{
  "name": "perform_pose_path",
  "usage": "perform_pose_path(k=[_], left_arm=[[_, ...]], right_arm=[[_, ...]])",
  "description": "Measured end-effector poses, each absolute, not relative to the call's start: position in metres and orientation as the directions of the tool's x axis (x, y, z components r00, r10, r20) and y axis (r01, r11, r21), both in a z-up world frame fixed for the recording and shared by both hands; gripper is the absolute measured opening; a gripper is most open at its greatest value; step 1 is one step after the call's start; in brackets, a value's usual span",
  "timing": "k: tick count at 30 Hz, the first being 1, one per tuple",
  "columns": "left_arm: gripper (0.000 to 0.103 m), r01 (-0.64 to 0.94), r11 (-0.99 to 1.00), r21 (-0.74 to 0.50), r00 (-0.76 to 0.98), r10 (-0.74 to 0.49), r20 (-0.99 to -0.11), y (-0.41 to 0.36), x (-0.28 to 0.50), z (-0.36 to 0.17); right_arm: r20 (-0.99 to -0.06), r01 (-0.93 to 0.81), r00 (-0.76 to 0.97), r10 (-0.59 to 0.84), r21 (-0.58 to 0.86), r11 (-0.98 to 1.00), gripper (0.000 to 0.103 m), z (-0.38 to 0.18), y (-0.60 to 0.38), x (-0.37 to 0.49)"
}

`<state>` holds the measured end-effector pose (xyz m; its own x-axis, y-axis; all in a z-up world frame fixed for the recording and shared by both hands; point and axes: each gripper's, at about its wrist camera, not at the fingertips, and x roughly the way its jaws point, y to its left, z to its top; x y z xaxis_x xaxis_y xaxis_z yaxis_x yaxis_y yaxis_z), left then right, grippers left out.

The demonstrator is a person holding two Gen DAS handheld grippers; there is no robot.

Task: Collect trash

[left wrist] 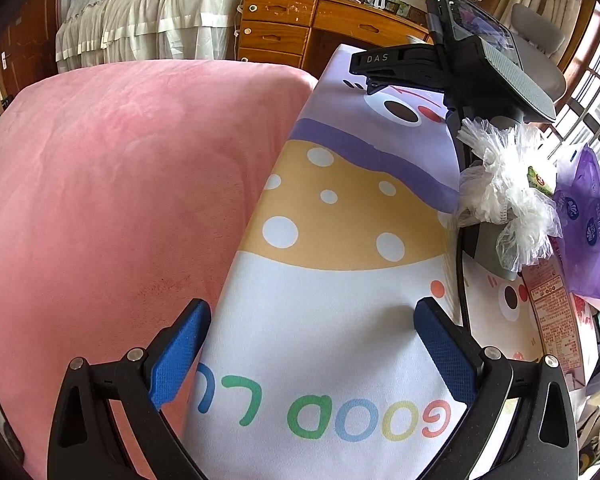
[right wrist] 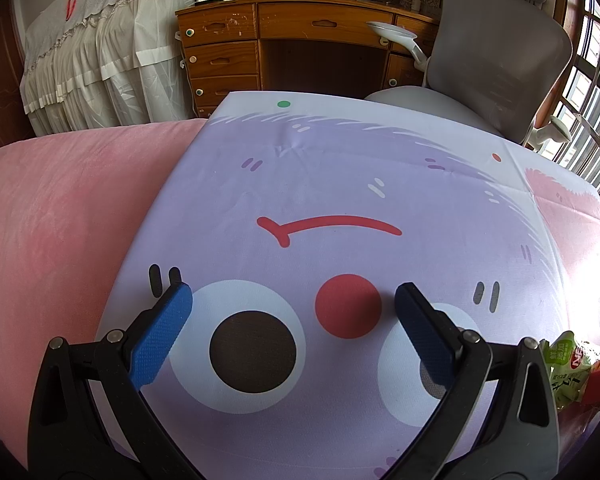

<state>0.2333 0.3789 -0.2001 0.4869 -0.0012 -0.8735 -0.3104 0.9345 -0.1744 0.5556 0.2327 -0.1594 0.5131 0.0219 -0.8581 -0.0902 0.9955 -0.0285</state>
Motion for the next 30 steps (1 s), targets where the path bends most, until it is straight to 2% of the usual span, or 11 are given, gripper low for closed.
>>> perform_pose_path(k=[30], left_arm=[[0.102,-0.317,0.930,-0.187,0.490,-0.008,-0.872,0.3844,0.2312,-0.2016]], right_arm=[[-0.858,-0.091,0.514,0.022,-0.029,0.995,0.101,-0.1595,0.2324,0.5549]])
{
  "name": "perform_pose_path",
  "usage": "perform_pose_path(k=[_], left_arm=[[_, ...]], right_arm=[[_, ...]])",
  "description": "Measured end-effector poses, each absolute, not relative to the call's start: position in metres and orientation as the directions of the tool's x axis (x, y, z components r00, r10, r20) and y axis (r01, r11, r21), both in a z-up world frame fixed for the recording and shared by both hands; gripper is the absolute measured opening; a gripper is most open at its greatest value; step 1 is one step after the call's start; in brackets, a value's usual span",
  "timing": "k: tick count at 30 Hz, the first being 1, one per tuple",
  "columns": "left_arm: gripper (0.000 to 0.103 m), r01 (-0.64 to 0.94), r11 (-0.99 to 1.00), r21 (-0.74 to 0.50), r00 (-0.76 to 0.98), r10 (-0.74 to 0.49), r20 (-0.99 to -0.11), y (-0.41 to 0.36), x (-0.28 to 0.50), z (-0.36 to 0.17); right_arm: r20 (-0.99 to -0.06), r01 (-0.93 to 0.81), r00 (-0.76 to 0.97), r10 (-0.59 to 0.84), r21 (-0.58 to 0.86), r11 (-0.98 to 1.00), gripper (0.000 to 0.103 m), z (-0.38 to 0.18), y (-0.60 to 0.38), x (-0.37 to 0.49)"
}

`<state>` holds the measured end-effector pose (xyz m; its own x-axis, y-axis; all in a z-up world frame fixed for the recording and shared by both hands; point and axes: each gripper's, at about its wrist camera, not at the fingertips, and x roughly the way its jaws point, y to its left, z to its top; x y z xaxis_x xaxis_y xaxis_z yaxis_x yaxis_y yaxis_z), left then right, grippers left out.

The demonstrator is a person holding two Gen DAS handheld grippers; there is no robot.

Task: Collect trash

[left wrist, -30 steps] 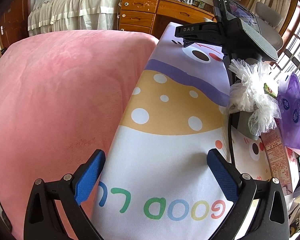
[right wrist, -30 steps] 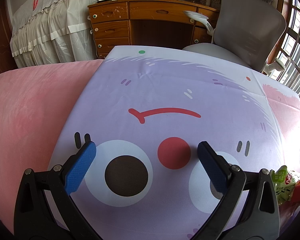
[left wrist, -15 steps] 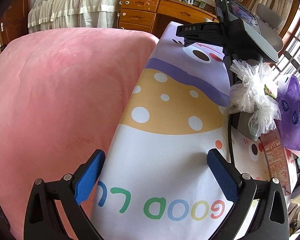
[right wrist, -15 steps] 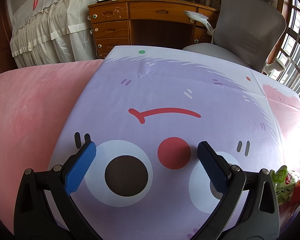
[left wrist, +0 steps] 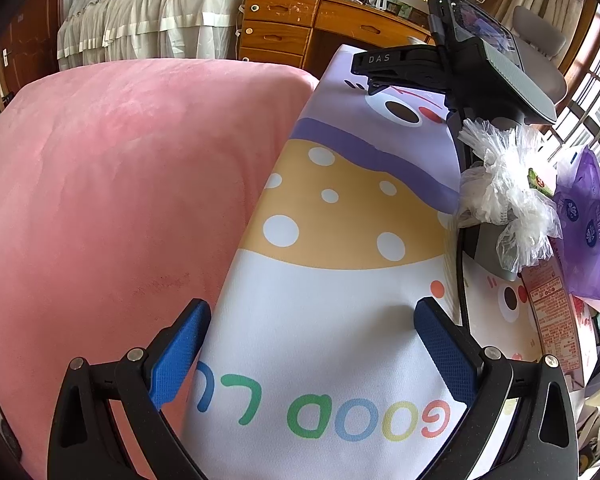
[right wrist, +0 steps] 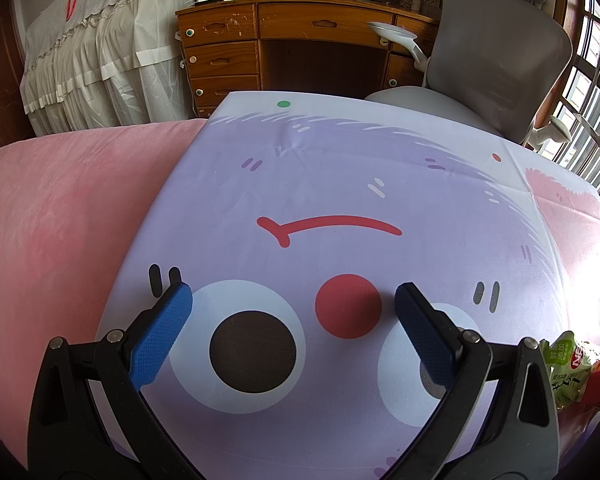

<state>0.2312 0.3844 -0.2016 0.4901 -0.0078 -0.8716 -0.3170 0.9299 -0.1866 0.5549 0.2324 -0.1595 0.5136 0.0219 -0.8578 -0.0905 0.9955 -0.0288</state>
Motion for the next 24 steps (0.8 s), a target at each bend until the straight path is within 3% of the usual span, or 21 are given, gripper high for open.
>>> perform_pose_path(k=[17,22,24], left_arm=[[0.102,-0.320,0.922,-0.219,0.482,-0.041,-0.875,0.3895,0.2333,-0.2038],[0.102,-0.302,0.942,-0.148,0.477,0.015,-0.879,0.3799,0.2349,-0.1985],[0.102,-0.308,0.936,-0.172,0.416,-0.030,-0.909,0.3815,0.2414,-0.1986]], right_arm=[[-0.858,-0.090,0.514,0.022,-0.029,0.996,0.101,-0.1584,0.2310,0.5516],[-0.858,-0.090,0.514,0.022,-0.029,0.996,0.101,-0.1582,0.2307,0.5508],[-0.858,-0.090,0.514,0.022,-0.029,0.995,0.101,-0.1589,0.2309,0.5524]])
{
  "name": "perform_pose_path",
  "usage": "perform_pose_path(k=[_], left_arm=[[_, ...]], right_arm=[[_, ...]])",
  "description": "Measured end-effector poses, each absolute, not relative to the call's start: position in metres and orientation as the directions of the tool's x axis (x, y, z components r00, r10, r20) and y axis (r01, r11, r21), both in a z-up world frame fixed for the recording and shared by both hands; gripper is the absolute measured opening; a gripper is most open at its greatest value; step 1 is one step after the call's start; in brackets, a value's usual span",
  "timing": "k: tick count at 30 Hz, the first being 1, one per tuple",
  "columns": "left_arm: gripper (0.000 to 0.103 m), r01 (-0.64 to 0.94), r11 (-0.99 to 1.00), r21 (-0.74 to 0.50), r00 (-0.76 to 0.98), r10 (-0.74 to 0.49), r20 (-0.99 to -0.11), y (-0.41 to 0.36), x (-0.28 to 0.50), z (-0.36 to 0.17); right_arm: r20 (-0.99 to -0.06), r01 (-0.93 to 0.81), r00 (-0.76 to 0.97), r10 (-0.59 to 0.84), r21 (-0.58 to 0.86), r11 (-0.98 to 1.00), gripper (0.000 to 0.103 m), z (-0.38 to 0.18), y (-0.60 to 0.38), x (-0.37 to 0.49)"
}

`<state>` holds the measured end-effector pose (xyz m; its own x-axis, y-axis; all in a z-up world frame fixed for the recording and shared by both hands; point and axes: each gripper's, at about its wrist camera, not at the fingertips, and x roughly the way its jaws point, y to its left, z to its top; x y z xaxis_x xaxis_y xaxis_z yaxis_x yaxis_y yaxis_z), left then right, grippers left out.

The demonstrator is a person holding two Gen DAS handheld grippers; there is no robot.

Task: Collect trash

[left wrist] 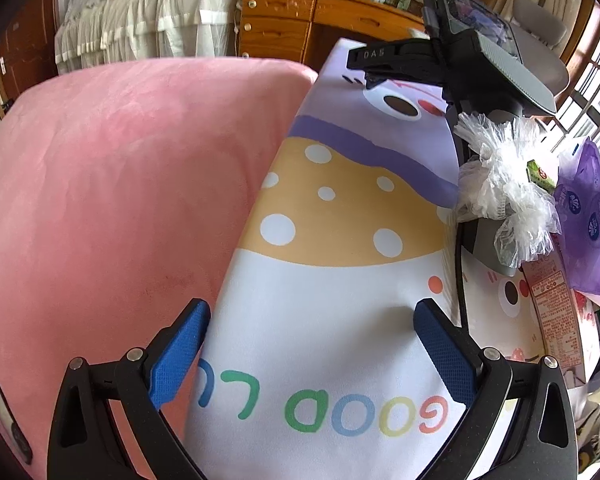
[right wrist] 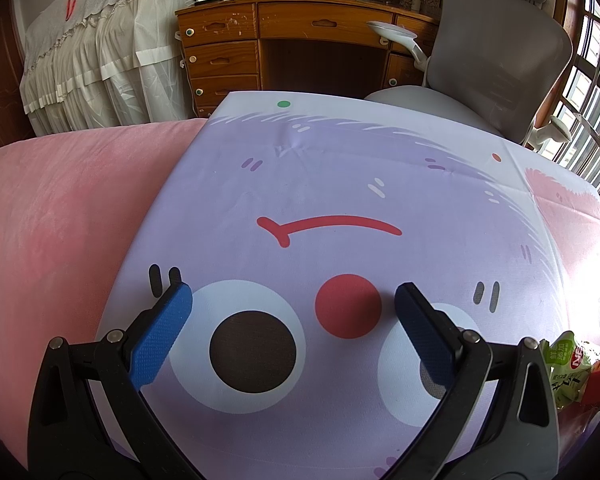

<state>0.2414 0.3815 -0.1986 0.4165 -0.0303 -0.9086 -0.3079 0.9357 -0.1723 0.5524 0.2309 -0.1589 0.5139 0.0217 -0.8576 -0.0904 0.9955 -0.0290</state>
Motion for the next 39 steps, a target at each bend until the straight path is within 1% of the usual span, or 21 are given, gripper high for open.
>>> perform_pose_path(k=[2,4,6,10,13,17,19,24,29,32,35,36,39], left_arm=[[0.096,-0.314,0.933,-0.176,0.360,-0.054,-0.931,0.387,0.247,-0.193],[0.089,-0.313,0.927,-0.208,0.369,-0.082,-0.926,0.397,0.246,-0.176],[0.089,-0.287,0.930,-0.230,0.412,-0.097,-0.906,0.406,0.242,-0.148],[0.089,-0.202,0.965,-0.166,0.504,-0.043,-0.863,0.417,0.228,-0.083],[0.089,-0.154,0.975,-0.162,0.563,-0.049,-0.825,0.422,0.208,-0.038],[0.089,-0.191,0.956,-0.222,0.599,-0.066,-0.798,0.421,0.177,0.008],[0.089,-0.230,0.942,-0.246,0.619,-0.054,-0.784,0.416,0.159,0.025],[0.089,-0.319,0.932,-0.172,0.646,0.081,-0.759,0.363,0.113,0.073],[0.089,-0.473,0.869,-0.146,0.594,0.192,-0.781,0.284,0.078,0.093],[0.089,-0.532,0.844,-0.065,0.553,0.288,-0.782,0.237,0.067,0.101],[0.089,-0.543,0.840,0.025,0.523,0.361,-0.772,0.197,0.063,0.114],[0.089,-0.560,0.828,0.039,0.518,0.386,-0.763,0.189,0.061,0.119],[0.089,-0.601,0.799,0.025,0.521,0.416,-0.745,0.171,0.058,0.136]], right_arm=[[-0.858,-0.090,0.514,0.022,-0.029,0.996,0.101,-0.159,0.231,0.552],[-0.857,-0.090,0.514,0.022,-0.029,0.996,0.101,-0.159,0.231,0.553],[-0.858,-0.090,0.514,0.022,-0.029,0.995,0.101,-0.158,0.231,0.551],[-0.858,-0.090,0.514,0.022,-0.029,0.995,0.101,-0.158,0.231,0.551],[-0.858,-0.090,0.514,0.022,-0.028,0.996,0.101,-0.158,0.231,0.551],[-0.858,-0.090,0.514,0.022,-0.028,0.996,0.101,-0.159,0.231,0.552],[-0.858,-0.091,0.514,0.022,-0.029,0.995,0.101,-0.158,0.231,0.551],[-0.858,-0.091,0.514,0.022,-0.029,0.995,0.101,-0.159,0.231,0.553],[-0.858,-0.090,0.514,0.022,-0.028,0.996,0.101,-0.159,0.231,0.552],[-0.858,-0.090,0.514,0.022,-0.028,0.996,0.101,-0.159,0.231,0.553],[-0.858,-0.090,0.514,0.022,-0.028,0.995,0.101,-0.159,0.231,0.551],[-0.858,-0.090,0.514,0.022,-0.028,0.996,0.101,-0.158,0.231,0.551],[-0.858,-0.091,0.514,0.022,-0.028,0.995,0.101,-0.158,0.231,0.551]])
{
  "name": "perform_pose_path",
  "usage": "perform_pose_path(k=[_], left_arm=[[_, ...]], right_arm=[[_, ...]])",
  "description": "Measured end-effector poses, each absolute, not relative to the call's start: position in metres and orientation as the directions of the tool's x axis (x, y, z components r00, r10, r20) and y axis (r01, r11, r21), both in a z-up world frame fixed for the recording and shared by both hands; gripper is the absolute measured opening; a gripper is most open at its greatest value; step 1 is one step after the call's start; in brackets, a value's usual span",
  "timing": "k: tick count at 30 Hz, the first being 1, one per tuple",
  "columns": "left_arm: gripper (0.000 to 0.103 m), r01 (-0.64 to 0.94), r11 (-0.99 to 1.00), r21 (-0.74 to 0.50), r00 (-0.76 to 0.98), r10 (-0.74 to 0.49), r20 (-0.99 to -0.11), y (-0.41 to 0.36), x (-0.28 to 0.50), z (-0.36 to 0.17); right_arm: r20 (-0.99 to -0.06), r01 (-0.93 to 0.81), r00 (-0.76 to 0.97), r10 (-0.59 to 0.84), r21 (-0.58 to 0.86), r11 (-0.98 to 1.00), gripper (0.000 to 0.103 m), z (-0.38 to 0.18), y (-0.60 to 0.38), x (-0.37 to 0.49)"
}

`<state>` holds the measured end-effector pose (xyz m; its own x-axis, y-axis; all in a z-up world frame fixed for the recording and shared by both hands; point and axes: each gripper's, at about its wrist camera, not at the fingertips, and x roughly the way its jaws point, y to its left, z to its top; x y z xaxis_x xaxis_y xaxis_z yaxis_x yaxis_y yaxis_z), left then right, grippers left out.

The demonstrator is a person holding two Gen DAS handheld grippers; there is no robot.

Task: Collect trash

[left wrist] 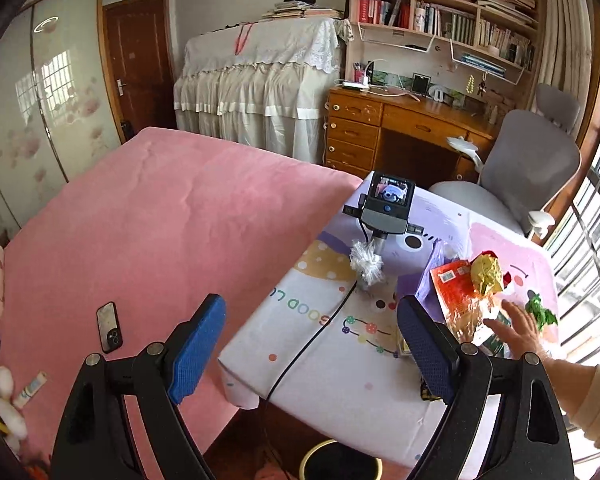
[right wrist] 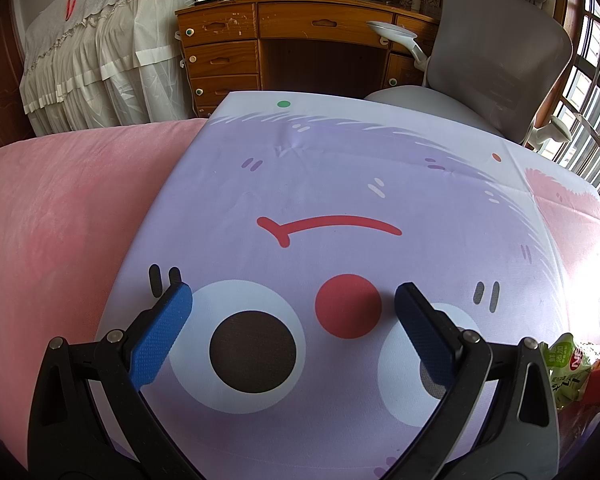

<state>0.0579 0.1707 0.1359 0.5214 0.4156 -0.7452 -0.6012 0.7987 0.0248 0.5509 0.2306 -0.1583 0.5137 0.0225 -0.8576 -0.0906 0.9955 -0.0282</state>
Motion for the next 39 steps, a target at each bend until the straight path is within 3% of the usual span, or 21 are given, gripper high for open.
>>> perform_pose_path(k=[13,39], left_arm=[[0.089,-0.680,0.728,0.091,0.407,0.478,-0.779,0.169,0.043,0.148],[0.089,-0.708,0.705,0.050,0.397,0.455,-0.797,0.176,0.026,0.141]], right_arm=[[-0.858,-0.091,0.514,0.023,-0.028,0.995,0.101,-0.159,0.231,0.551],[-0.857,-0.091,0.515,0.022,-0.029,0.995,0.101,-0.161,0.232,0.554]])
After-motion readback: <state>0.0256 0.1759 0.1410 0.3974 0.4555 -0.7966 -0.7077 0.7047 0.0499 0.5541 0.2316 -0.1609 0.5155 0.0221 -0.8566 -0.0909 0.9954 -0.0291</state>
